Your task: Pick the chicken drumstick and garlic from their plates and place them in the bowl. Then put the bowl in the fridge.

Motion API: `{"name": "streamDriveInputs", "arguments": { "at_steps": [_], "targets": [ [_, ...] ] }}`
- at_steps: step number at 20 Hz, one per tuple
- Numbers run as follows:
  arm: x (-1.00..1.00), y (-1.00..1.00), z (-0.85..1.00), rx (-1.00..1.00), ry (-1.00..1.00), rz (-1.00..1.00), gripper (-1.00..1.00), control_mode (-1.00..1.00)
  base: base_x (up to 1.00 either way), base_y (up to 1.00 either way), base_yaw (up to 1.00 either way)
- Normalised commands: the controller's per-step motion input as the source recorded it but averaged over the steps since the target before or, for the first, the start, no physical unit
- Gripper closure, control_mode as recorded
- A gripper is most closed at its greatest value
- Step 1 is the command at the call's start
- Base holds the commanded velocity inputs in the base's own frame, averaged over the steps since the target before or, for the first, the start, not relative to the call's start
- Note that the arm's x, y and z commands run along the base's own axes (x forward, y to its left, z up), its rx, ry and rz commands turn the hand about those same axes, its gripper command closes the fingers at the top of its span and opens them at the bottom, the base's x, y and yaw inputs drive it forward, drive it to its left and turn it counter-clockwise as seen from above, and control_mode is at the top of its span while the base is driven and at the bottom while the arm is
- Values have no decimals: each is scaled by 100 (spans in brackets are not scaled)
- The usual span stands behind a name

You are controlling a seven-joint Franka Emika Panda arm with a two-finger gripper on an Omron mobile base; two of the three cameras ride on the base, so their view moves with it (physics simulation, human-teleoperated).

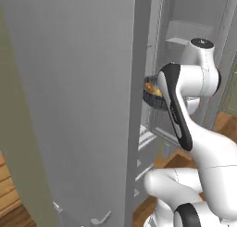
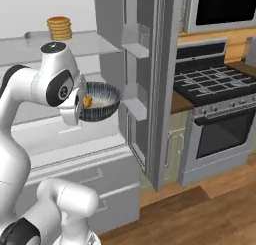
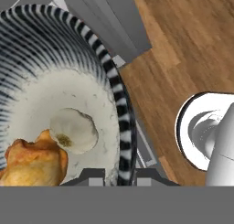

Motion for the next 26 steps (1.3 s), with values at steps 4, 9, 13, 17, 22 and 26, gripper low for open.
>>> {"name": "streamDriveInputs", "arguments": {
  "at_steps": [4,9,13,17,22,26],
  "targets": [
    [0,0,0,0,0,0,100,100,27,-14,69],
    [0,0,0,0,0,0,100,100,40,-68,52],
    [0,0,0,0,0,0,100,100,47,-47,37],
    [0,0,0,0,0,0,100,100,21,23,12],
    [0,0,0,0,0,0,100,100,17,5,22],
    [0,0,0,0,0,0,100,100,31,-5,22]
  ]
}}
